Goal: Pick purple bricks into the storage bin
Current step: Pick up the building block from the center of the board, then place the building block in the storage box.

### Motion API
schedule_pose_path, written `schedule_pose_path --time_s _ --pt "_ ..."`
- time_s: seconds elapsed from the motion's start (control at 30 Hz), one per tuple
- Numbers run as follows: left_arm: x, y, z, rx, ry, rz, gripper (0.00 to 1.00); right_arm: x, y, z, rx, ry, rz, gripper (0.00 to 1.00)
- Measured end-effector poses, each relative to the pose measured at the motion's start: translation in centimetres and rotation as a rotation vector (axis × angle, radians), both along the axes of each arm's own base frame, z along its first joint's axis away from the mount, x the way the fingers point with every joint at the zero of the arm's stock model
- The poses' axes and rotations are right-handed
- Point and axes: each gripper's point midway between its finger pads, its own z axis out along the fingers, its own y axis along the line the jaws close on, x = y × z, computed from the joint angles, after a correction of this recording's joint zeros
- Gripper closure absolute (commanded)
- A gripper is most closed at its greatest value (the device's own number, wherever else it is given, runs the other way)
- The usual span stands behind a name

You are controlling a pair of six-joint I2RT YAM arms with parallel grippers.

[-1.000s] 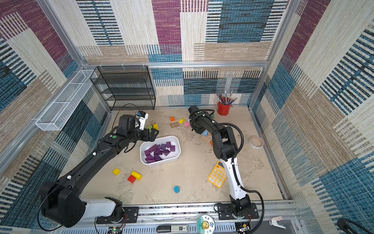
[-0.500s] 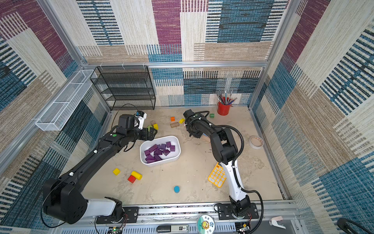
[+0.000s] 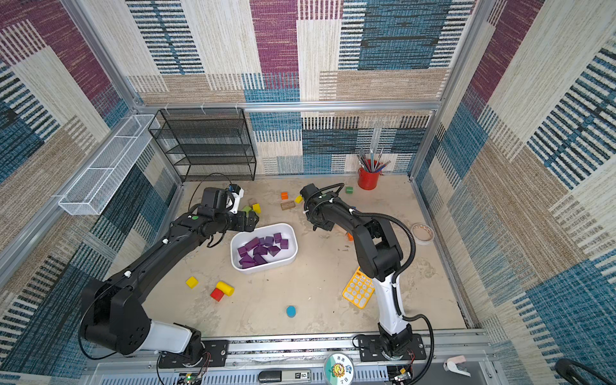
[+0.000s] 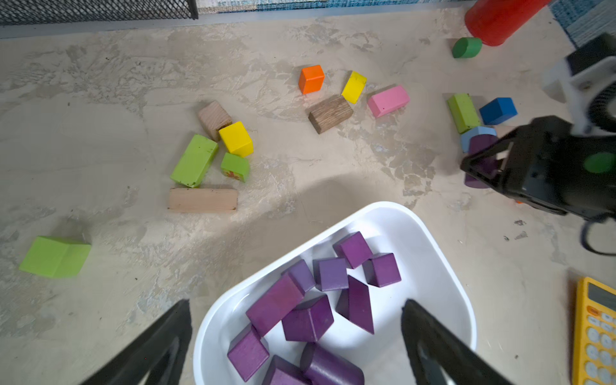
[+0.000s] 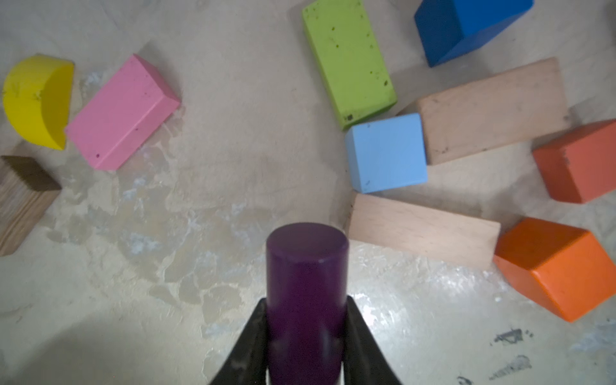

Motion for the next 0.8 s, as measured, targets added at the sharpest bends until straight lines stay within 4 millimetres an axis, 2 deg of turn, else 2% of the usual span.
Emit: schedule_pose_path --time_s 0.1,0.3,0.7,0.8 --pt "0.1 0.4 -0.2 0.021 0.006 0.018 0.01 -0.6 0.7 1.0 0.014 -0.026 0.022 0.68" --pt "0.4 1.6 -0.4 0.057 0.01 0.06 0.01 -2.7 1.6 1.8 0.023 -0.043 0.07 0.69" --pt "1.2 5.3 -0.4 0.031 0.026 0.181 0.01 -5.7 6.4 4.7 0.03 -0.106 0.223 0.69" --pt "1.3 5.9 -0.4 -0.006 0.038 0.208 0.01 -6.5 7.5 5.0 0.019 -0.116 0.258 0.69"
